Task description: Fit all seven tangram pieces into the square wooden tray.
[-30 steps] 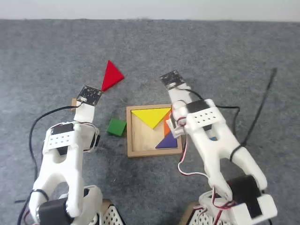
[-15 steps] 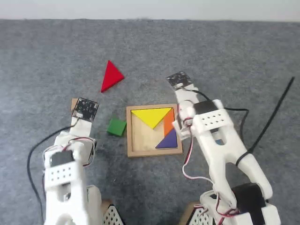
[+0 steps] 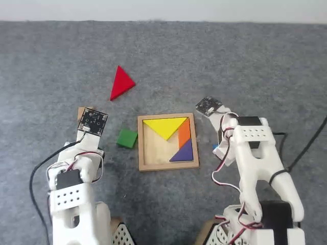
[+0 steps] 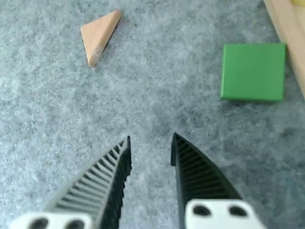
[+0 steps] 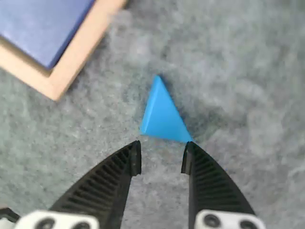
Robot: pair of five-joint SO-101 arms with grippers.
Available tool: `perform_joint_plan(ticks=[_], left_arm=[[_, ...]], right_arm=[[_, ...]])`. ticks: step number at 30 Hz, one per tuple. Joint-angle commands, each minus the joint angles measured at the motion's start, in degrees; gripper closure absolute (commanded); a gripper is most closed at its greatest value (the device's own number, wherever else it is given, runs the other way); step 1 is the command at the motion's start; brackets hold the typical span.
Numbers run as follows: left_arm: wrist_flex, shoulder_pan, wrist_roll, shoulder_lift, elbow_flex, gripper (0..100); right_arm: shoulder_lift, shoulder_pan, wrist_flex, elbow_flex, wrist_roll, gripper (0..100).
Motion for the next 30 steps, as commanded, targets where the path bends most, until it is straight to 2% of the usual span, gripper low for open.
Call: perform_joint_plan(ticks=[1,5,12,18,21,25,28,30], left_arm=[[-1.3,-0.2,-0.2,0.2,-1.2,86],[-1.4,-0.3,-0.2,0.2,-1.5,86],[-1.6,-0.4,2.3,1.3,-2.5,86],[-3.8,-5.1,7.6,13.8,-9.5,85],[-3.6,-6.1,8.8,24.4,-15.6,81],[-1.0,-6.1,10.0,35.9,-23.7,78],[0.2,-6.1,11.3,39.7,-27.9,78],[0.3,-5.9,13.6,39.9,-29.9,77]], right_arm=[[-3.2,0.7,-0.9,-0.4,1.8,83.9],[-3.4,-1.6,0.1,-2.5,-1.9,83.9],[-2.9,-10.5,7.0,-11.1,-18.5,84.2],[-2.7,-17.5,9.3,-11.6,-19.1,84.3],[-3.0,-17.5,6.7,-10.4,-19.8,84.3],[-3.3,-17.2,0.6,-6.2,-30.2,84.3],[-3.3,-17.2,-3.6,-1.8,-35.9,84.3],[-3.3,-17.1,-6.8,1.0,-36.7,84.3]])
